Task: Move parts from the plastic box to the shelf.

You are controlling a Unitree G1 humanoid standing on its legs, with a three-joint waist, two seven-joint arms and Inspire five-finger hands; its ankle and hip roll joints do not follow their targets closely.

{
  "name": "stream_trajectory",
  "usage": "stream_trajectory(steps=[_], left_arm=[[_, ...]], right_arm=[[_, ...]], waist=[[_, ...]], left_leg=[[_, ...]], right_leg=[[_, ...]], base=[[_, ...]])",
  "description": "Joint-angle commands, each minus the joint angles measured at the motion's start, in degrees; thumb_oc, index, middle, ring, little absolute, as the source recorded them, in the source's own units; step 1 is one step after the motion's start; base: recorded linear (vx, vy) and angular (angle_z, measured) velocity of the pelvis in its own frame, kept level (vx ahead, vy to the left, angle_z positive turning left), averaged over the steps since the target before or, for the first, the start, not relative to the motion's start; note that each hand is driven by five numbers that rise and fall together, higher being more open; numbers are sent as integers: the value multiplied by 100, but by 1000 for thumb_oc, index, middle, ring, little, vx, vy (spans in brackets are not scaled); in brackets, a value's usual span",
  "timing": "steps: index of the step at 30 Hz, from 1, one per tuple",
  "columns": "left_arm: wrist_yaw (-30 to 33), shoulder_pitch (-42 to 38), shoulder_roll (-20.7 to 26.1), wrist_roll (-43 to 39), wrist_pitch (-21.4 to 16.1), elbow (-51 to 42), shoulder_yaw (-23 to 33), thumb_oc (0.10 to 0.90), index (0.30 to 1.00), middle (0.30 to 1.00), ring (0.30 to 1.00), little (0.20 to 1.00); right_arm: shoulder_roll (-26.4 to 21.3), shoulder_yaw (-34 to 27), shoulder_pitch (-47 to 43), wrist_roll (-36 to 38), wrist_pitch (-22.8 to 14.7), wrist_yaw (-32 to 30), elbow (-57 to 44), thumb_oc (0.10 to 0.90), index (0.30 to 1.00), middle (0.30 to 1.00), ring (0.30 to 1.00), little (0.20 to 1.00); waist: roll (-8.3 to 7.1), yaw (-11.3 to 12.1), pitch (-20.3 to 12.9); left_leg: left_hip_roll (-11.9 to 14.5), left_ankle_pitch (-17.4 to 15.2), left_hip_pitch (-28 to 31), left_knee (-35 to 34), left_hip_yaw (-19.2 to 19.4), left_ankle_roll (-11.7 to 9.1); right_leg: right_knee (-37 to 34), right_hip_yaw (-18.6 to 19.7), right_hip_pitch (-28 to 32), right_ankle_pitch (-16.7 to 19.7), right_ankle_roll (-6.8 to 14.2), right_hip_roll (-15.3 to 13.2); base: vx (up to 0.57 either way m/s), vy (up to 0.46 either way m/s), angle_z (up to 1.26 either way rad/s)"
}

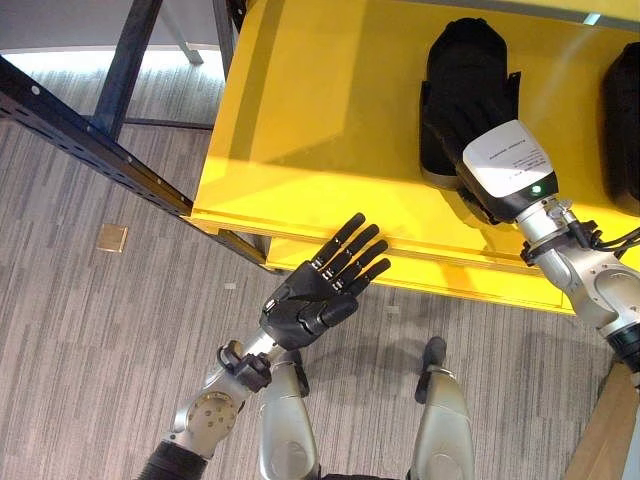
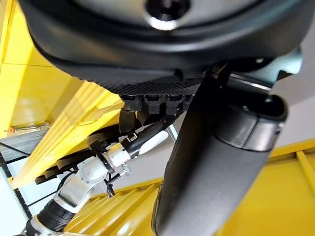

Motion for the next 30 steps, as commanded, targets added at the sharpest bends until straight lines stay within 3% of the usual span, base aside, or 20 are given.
stream_trajectory(steps=[1,7,12,15,19,22,26,30], left_arm=[[-551,-91,-41,-347,-341,-591,-193,900,1000,1000,1000,1000],[-348,-175,-83,-282,-487,-575,-324,900,1000,1000,1000,1000],[-318,-189,-97,-329,-535,-555,-332,900,1000,1000,1000,1000],[-328,-155,-105,-330,-519,-555,-323,900,1000,1000,1000,1000],[-384,-137,-87,-534,-508,-599,-374,900,1000,1000,1000,1000],[-391,-164,-95,-594,-744,-604,-327,900,1000,1000,1000,1000],[-419,-171,-75,-444,-866,-703,-283,900,1000,1000,1000,1000],[-175,-129,-145,-1024,-584,-728,-289,900,1000,1000,1000,1000]], right_arm=[[179,-346,-597,-16,280,-882,76,900,1000,1000,1000,1000],[496,-694,-431,-228,-4,-1581,-105,900,1000,1000,1000,1000],[596,-766,-399,-161,-81,-1505,-211,900,1000,1000,1000,1000],[668,-831,-261,223,-382,-1485,-411,900,1000,1000,1000,1000],[730,-867,-204,396,-299,-1433,-527,900,1000,1000,1000,1000],[832,-867,-169,654,-580,-1475,-582,900,1000,1000,1000,1000],[916,-1037,14,787,-682,-1224,-955,900,1000,1000,1000,1000],[933,-986,177,723,-709,-945,-1245,900,1000,1000,1000,1000]], waist=[[4,126,-296],[38,43,-296],[60,15,-304],[66,-35,-302],[70,-52,-302],[55,-79,-300],[48,-117,-297],[35,-156,-314]], left_leg=[[-161,-174,-10,-91,-71,298],[-172,-178,29,-119,-34,303],[-168,-210,51,-94,-4,303],[-156,-236,74,-69,27,309],[-157,-250,77,-46,37,316],[-151,-245,102,-68,60,318],[-142,-228,111,-87,80,310],[-159,-239,186,-110,119,322]], right_leg=[[885,-583,199,-1164,-382,220],[871,-551,187,-1150,-379,239],[875,-536,199,-1169,-389,246],[891,-520,206,-1186,-404,258],[964,-510,176,-1213,-422,260],[942,-481,182,-1218,-423,310],[944,-467,181,-1222,-438,341],[943,-437,215,-1227,-443,365]], base=[[0,0,0],[0,0,0],[0,0,0],[15,29,-6],[0,0,0],[0,0,0],[0,0,0],[0,0,0]])
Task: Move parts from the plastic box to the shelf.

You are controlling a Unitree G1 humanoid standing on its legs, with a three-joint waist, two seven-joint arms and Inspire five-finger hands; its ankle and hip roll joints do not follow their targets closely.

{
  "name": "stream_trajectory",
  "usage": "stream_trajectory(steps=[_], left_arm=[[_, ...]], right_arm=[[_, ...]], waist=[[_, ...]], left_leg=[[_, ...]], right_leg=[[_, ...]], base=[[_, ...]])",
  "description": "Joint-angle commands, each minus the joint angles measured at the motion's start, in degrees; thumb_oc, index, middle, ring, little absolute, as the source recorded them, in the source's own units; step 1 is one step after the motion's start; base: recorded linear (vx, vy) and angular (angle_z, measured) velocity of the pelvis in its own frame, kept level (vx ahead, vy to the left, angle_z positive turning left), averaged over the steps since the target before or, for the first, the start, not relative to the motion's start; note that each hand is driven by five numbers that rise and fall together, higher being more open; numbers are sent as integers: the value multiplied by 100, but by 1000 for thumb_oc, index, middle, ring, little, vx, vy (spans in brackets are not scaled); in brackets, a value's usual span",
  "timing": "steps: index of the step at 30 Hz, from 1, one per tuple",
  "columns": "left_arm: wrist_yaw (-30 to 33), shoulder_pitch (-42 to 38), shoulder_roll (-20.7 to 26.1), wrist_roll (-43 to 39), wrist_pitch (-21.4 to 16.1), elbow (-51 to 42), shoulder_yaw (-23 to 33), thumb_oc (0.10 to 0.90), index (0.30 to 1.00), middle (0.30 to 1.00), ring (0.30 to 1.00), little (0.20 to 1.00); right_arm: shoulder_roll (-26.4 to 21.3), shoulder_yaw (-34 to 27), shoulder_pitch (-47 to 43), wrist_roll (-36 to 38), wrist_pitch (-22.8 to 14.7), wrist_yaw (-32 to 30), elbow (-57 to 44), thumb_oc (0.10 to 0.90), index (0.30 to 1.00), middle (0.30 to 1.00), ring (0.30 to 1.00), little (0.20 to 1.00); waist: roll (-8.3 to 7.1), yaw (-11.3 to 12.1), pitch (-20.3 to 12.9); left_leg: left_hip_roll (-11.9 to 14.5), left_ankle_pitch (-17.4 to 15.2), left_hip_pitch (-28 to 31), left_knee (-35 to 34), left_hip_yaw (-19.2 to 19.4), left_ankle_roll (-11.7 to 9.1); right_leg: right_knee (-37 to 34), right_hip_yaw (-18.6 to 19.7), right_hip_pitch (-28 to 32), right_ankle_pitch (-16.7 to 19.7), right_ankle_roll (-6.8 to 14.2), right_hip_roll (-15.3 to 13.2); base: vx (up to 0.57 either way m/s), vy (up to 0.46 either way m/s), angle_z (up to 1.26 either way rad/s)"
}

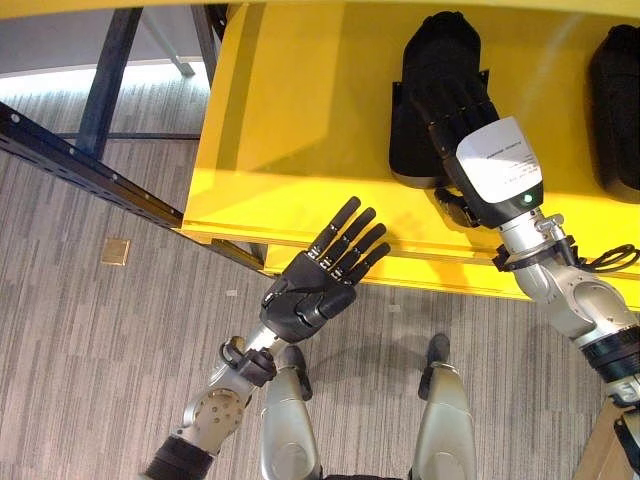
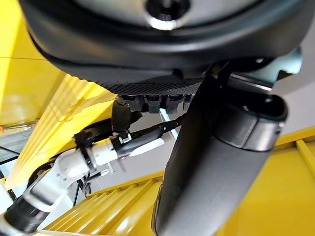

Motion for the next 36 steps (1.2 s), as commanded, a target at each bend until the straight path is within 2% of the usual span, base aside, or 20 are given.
stream_trajectory(steps=[1,9,12,19,27,30,31,34,36], left_arm=[[-190,26,-123,-706,-60,-746,-8,900,1000,1000,1000,1000],[-180,165,-178,-586,119,-766,215,900,1000,1000,1000,1000],[-136,259,-204,-611,290,-799,260,900,1000,1000,1000,1000],[-72,324,-232,-478,418,-847,329,900,1000,1000,1000,1000],[-60,454,-264,-420,490,-861,399,900,1000,1000,1000,1000],[-54,500,-301,-394,511,-887,424,900,1000,1000,1000,1000],[8,554,-294,-400,474,-930,399,900,1000,1000,1000,1000],[-12,563,-318,-390,365,-894,342,900,1000,1000,1000,1000],[25,587,-349,-387,262,-916,290,900,1000,1000,1000,1000]], right_arm=[[235,-462,-356,260,-152,-73,-684,900,1000,1000,1000,1000],[60,-466,-124,389,58,355,-775,900,1000,1000,1000,1000],[32,-471,81,619,340,730,-821,900,1000,1000,1000,1000],[52,-512,247,538,490,708,-899,900,1000,1000,1000,1000],[145,-690,382,302,674,215,-809,900,1000,1000,1000,1000],[243,-863,575,428,1034,-346,-895,900,1000,1000,1000,1000],[376,-1096,666,675,1265,-870,-928,900,1000,1000,1000,1000],[585,-1370,785,1010,1240,-1313,-961,900,1000,1000,1000,1000],[762,-1552,877,1169,1246,-1395,-1000,900,1000,1000,1000,1000]], waist=[[-102,85,-318],[-137,82,-361],[-177,85,-390],[-236,106,-472],[-249,134,-595],[-245,103,-638],[-244,64,-683],[-242,8,-732],[-230,-24,-785]], left_leg=[[-156,-249,88,-32,34,320],[-154,-231,187,-93,78,331],[-156,-225,261,-134,103,345],[-140,-192,362,-196,112,341],[-108,-169,509,-247,117,329],[-89,-159,569,-265,141,333],[-93,-166,655,-311,165,350],[-86,-172,743,-342,202,357],[-81,-176,803,-361,210,360]], right_leg=[[747,-508,314,-1148,-457,365],[648,-490,433,-1128,-456,387],[631,-491,498,-1132,-458,395],[526,-509,662,-1128,-468,444],[443,-559,866,-1140,-487,477],[440,-550,923,-1146,-494,499],[438,-532,984,-1184,-499,511],[444,-519,1044,-1207,-505,531],[426,-503,1108,-1225,-523,554]], base=[[18,7,-4],[4,0,-2],[0,0,0],[25,-14,-1],[47,-5,0],[43,18,0],[53,26,0],[49,19,-3],[72,25,-6]])
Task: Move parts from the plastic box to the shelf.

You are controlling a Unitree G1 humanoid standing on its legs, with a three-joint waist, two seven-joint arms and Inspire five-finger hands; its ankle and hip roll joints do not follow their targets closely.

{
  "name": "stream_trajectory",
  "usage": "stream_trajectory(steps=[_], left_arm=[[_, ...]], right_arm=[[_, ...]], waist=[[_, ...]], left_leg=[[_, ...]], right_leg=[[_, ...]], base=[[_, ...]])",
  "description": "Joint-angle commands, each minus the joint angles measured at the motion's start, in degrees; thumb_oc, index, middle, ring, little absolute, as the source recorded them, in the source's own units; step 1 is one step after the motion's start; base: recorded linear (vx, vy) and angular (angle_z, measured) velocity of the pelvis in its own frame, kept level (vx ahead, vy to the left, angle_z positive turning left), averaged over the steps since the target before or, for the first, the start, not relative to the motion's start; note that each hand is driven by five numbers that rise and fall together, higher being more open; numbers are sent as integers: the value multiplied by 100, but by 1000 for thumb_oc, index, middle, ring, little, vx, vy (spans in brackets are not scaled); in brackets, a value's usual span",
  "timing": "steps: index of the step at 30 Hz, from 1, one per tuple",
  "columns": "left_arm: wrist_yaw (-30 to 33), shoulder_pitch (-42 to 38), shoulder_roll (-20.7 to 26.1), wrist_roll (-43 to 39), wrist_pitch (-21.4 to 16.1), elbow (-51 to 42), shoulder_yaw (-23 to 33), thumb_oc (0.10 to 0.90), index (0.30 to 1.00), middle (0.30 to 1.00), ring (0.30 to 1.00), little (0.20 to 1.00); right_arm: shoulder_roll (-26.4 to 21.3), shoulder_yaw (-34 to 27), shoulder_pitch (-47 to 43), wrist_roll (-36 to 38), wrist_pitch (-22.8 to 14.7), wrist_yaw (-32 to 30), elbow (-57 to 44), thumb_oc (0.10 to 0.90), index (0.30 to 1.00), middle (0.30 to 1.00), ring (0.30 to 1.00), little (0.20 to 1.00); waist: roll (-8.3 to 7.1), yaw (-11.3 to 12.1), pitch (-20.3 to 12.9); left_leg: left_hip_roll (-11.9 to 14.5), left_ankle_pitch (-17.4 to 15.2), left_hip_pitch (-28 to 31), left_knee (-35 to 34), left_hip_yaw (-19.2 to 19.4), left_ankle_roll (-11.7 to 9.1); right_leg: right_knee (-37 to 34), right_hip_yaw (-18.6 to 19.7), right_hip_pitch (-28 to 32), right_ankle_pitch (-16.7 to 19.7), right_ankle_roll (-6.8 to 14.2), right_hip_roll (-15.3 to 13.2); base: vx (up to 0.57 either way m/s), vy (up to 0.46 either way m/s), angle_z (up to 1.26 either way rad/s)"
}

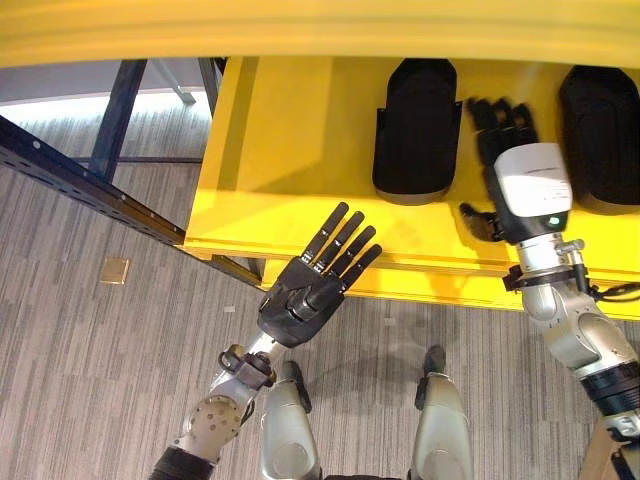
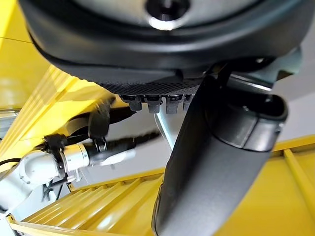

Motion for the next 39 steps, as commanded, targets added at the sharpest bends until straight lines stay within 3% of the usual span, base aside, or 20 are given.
stream_trajectory(steps=[1,7,9,13,15,17,19,23,25,28,32,35,39], left_arm=[[-231,271,-128,-75,-288,-822,-43,900,1000,1000,1000,1000],[-38,449,-232,64,-389,-840,-9,900,1000,1000,1000,1000],[8,577,-269,19,-461,-827,36,900,1000,1000,1000,1000],[-133,808,-360,111,-755,-881,129,900,1000,1000,1000,1000],[-158,947,-329,160,-1053,-1054,254,900,1000,1000,1000,1000],[-62,1031,-265,185,-1386,-1127,372,900,1000,1000,1000,1000],[39,1131,-182,172,-1573,-1169,490,900,1000,1000,1000,1000],[-72,1558,-15,517,-1840,-1213,865,900,1000,1000,1000,1000],[-117,1717,107,714,-1867,-1259,966,900,1000,1000,1000,1000],[-624,1826,457,964,-2191,-1284,962,900,1000,1000,1000,1000],[-752,1792,751,1117,-2205,-1391,756,900,1000,1000,1000,1000],[-693,1566,1074,1439,-2047,-1430,433,900,1000,1000,1000,1000],[-876,1476,1181,1419,-1890,-1354,385,900,1000,1000,1000,1000]], right_arm=[[243,-535,-114,361,-60,-817,-645,900,1000,1000,1000,1000],[517,-713,44,661,-289,-668,-905,900,1000,1000,1000,1000],[592,-802,319,477,-241,-798,-1151,900,1000,1000,1000,1000],[680,-1046,994,693,-531,-783,-1639,900,1000,1000,1000,1000],[622,-1150,1648,881,-816,-549,-1994,900,1000,1000,1000,1000],[522,-1122,2028,1081,-864,-170,-2126,900,1000,1000,1000,1000],[428,-1050,2293,1253,-853,174,-2145,900,1000,1000,1000,1000],[283,-1054,3326,1294,-1267,774,-2340,900,1000,1000,1000,1000],[142,-1101,3633,1412,-1424,854,-2358,900,1000,1000,1000,1000],[-80,-1033,3738,1256,-1880,590,-2280,900,1000,1000,1000,1000],[-264,-817,3499,1282,-1644,298,-2135,900,1000,1000,1000,1000],[-245,-577,3360,1364,-1273,85,-1901,900,1000,1000,1000,1000],[-163,-503,3286,1346,-1064,-150,-1785,900,1000,1000,1000,1000]], waist=[[-184,-8,-776],[-133,-57,-964],[-121,-100,-1070],[-111,-188,-1319],[-118,-254,-1470],[-142,-293,-1544],[-189,-316,-1578],[-307,-330,-1623],[-354,-307,-1648],[-392,-222,-1696],[-379,-60,-1748],[-360,65,-1687],[-382,118,-1607]], left_leg=[[-119,-202,50,-17,45,393],[-66,-106,311,-228,116,373],[-29,0,467,-439,182,348],[141,324,784,-1031,350,256],[268,547,923,-1403,463,169],[345,655,984,-1552,535,115],[359,661,1027,-1579,547,106],[381,736,1046,-1572,500,84],[328,686,1062,-1561,447,117],[214,633,1065,-1527,371,165],[-3,522,1128,-1521,231,246],[-396,301,1070,-1337,158,469],[-617,90,919,-1003,115,611]], right_leg=[[654,-531,497,-1206,-508,462],[520,-504,741,-1225,-542,483],[400,-508,853,-1209,-536,481],[-30,-562,1104,-1121,-519,471],[-259,-624,1205,-1086,-505,468],[-318,-685,1246,-1115,-524,482],[-300,-726,1289,-1186,-534,473],[-351,-792,1394,-1200,-547,465],[-404,-819,1464,-1181,-525,417],[-495,-890,1570,-1107,-458,325],[-598,-997,1748,-1020,-313,168],[-420,-1099,1786,-934,-92,-127],[-265,-1051,1741,-868,-27,-302]], base=[[91,30,-4],[92,58,-7],[124,98,-8],[113,117,-4],[39,179,4],[-37,193,11],[-59,178,3],[-84,176,4],[-82,180,10],[-75,188,13],[-14,209,22],[-41,216,28],[-32,133,39]])
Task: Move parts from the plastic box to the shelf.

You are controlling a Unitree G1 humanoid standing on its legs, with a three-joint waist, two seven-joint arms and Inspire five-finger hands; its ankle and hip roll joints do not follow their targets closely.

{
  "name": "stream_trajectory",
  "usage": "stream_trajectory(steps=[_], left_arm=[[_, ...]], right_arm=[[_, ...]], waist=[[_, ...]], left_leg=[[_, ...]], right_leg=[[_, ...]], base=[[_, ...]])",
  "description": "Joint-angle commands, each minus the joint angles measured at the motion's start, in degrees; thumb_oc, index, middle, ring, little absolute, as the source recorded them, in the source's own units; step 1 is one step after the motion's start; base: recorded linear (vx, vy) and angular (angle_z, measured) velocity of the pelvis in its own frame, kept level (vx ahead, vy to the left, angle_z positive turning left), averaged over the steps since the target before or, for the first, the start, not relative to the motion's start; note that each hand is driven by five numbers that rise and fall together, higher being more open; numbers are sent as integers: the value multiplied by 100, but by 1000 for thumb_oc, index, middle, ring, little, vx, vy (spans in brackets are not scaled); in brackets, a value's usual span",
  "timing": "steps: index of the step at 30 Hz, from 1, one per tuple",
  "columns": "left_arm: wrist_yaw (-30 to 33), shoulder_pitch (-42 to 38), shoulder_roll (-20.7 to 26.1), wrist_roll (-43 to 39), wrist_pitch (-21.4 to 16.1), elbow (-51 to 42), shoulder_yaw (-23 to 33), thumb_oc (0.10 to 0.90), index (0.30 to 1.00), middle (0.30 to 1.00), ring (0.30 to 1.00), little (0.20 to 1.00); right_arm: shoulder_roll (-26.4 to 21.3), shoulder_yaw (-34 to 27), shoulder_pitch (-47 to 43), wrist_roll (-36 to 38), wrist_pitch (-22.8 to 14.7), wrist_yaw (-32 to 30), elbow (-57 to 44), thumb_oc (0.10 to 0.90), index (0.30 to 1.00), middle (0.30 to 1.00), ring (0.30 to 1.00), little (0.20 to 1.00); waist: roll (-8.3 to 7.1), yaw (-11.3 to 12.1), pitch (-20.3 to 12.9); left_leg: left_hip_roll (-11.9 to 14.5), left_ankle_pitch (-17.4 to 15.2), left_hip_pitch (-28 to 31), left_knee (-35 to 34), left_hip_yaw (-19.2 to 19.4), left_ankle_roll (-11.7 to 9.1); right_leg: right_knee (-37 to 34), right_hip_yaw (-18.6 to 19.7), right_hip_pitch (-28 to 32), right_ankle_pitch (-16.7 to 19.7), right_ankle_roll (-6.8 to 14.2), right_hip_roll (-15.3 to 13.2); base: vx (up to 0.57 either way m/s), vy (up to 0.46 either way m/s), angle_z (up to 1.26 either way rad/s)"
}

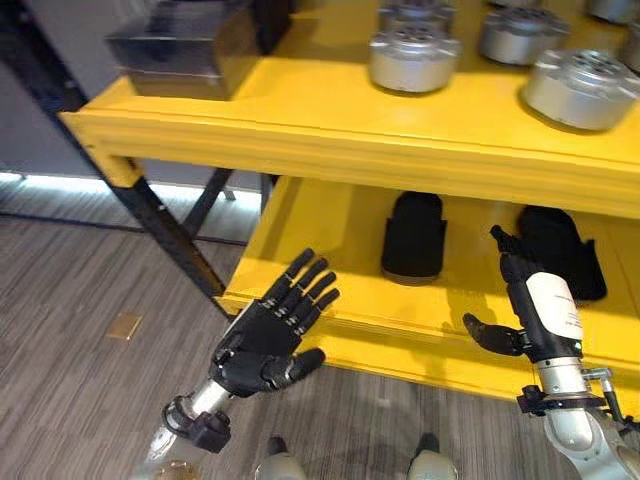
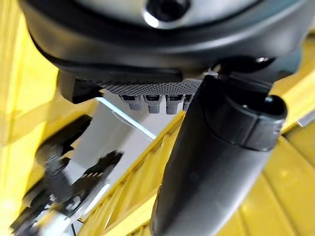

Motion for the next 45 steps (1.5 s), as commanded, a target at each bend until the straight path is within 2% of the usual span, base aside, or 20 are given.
stream_trajectory(steps=[1,4,6,9,12,13,16,17,18,20,22,23,25,30,34,38,40,42,43,45], left_arm=[[-610,-403,92,157,-297,-653,197,900,1000,1000,1000,1000],[-778,-581,240,432,-446,-563,98,900,1000,1000,1000,1000],[-959,-817,320,610,-450,-451,-2,900,1000,1000,1000,1000],[-923,-1201,433,636,-300,-369,-217,900,1000,1000,1000,1000],[-856,-1270,298,579,-191,-279,-338,900,1000,1000,1000,1000],[-792,-1243,247,544,-170,-256,-376,900,1000,1000,1000,1000],[-718,-1218,235,499,-257,-223,-396,900,1000,1000,1000,1000],[-681,-1091,250,449,-408,-175,-358,900,1000,1000,1000,1000],[-678,-913,246,415,-691,-191,-298,900,1000,1000,1000,1000],[-629,-796,245,431,-890,-230,-258,900,1000,1000,1000,1000],[-374,-584,188,128,-1138,-357,-92,900,1000,1000,1000,1000],[-369,-559,177,75,-1134,-372,-73,900,1000,1000,1000,1000],[-135,-461,61,75,-1177,-366,76,900,1000,1000,1000,1000],[-3,-467,-56,92,-1153,-445,143,900,1000,1000,1000,1000],[68,-544,-69,26,-1084,-476,175,900,1000,1000,1000,1000],[142,-720,-171,212,-1112,-518,43,900,1000,1000,1000,1000],[389,-858,-251,67,-1182,-545,-90,900,1000,1000,1000,1000],[489,-888,-289,-65,-1167,-527,-89,900,1000,1000,1000,1000],[753,-930,-417,11,-1191,-387,-4,900,1000,1000,1000,1000],[771,-930,-448,58,-1201,-345,24,900,1000,1000,1000,1000]], right_arm=[[-122,-188,-640,133,216,-773,-132,900,1000,1000,1000,1000],[-23,-132,-711,183,428,-938,123,900,1000,1000,1000,1000],[99,-71,-758,135,407,-1025,274,900,1000,1000,1000,1000],[173,-14,-877,105,411,-1061,335,900,1000,1000,1000,1000],[232,69,-1005,-40,499,-913,363,900,1000,1000,1000,1000],[236,97,-1062,-75,527,-870,406,900,1000,1000,1000,1000],[201,113,-1096,-110,434,-852,427,900,1000,1000,1000,1000],[117,72,-1082,-152,485,-887,391,900,1000,1000,1000,1000],[32,1,-1053,-134,600,-879,358,900,1000,1000,1000,1000],[-24,-27,-1028,-95,706,-838,316,900,1000,1000,1000,1000],[-174,-153,-981,53,828,-738,251,900,1000,1000,1000,1000],[-181,-162,-970,52,855,-734,240,900,1000,1000,1000,1000],[-226,-249,-919,-40,1018,-719,196,900,1000,1000,1000,1000],[-407,-582,-886,-139,1224,-865,248,900,1000,1000,1000,1000],[-513,-878,-856,-209,1225,-1013,442,900,1000,1000,1000,1000],[-606,-1106,-842,-373,1058,-1056,611,900,1000,1000,1000,1000],[-680,-1211,-832,-399,823,-1085,672,900,1000,1000,1000,1000],[-703,-1236,-805,-455,719,-1088,660,900,1000,1000,1000,1000],[-734,-1268,-725,-445,532,-1046,581,900,1000,1000,1000,1000],[-745,-1282,-690,-467,459,-1039,551,900,1000,1000,1000,1000]], waist=[[43,21,180],[-20,-8,322],[-38,-85,409],[-77,-220,526],[-60,-274,526],[1,-307,520],[18,-302,519],[66,-294,483],[59,-251,430],[61,-218,407],[-10,-208,312],[-13,-211,304],[-95,-312,212],[-164,-461,108],[-188,-604,73],[-187,-778,32],[-184,-885,-3],[-187,-911,-18],[-191,-930,-80],[-189,-915,-100]], left_leg=[[-241,-653,-36,705,272,647],[-215,-1007,-289,1306,382,809],[-217,-1219,-322,1537,523,941],[-286,-1502,-219,1698,880,1106],[-240,-1478,20,1397,1344,1085],[-188,-1512,182,1199,1490,1035],[-185,-1417,268,1008,1656,1045],[-207,-1196,395,601,1881,1082],[-203,-979,513,296,2049,1025],[-147,-803,635,120,2174,925],[128,-408,767,-27,2533,638],[169,-360,785,-39,2567,599],[394,-147,806,-91,2779,426],[718,-44,814,-75,2986,274],[910,-9,867,4,3018,170],[1250,241,969,102,3090,-56],[1478,404,1028,214,3155,-207],[1520,441,1054,250,3135,-250],[1509,537,1113,351,2896,-378],[1455,532,1096,393,2737,-402]], right_leg=[[855,-159,482,-771,-114,24],[1115,-75,430,-722,-155,-87],[1334,-39,337,-545,-140,-206],[1535,46,-83,196,-7,-511],[1372,-230,-377,734,82,-770],[1580,-385,-464,614,181,-789],[1773,-526,-495,460,158,-725],[2064,-880,-394,14,31,-440],[1910,-1151,-186,-233,-55,-264],[1644,-1283,5,-337,-119,-131],[626,-1635,542,-548,-215,179],[506,-1628,596,-533,-222,233],[-51,-1586,821,-532,-222,576],[-232,-1594,860,-591,-392,902],[-173,-1534,769,-648,-507,1028],[-144,-1425,667,-715,-632,1168],[-110,-1366,624,-782,-707,1248],[-99,-1338,598,-799,-724,1271],[-156,-1192,513,-785,-753,1371],[-214,-1123,498,-764,-761,1408]], base=[[-33,128,18],[-58,149,27],[-37,150,5],[-39,132,-46],[-87,119,-113],[-82,142,-120],[-62,67,-114],[-111,-35,-102],[-113,-93,-138],[-20,-159,-161],[40,-284,-134],[59,-330,-117],[65,-342,-113],[76,-335,-70],[89,-312,-53],[125,-337,-30],[157,-322,-49],[129,-230,-39],[130,-218,-37],[102,-174,-67]])
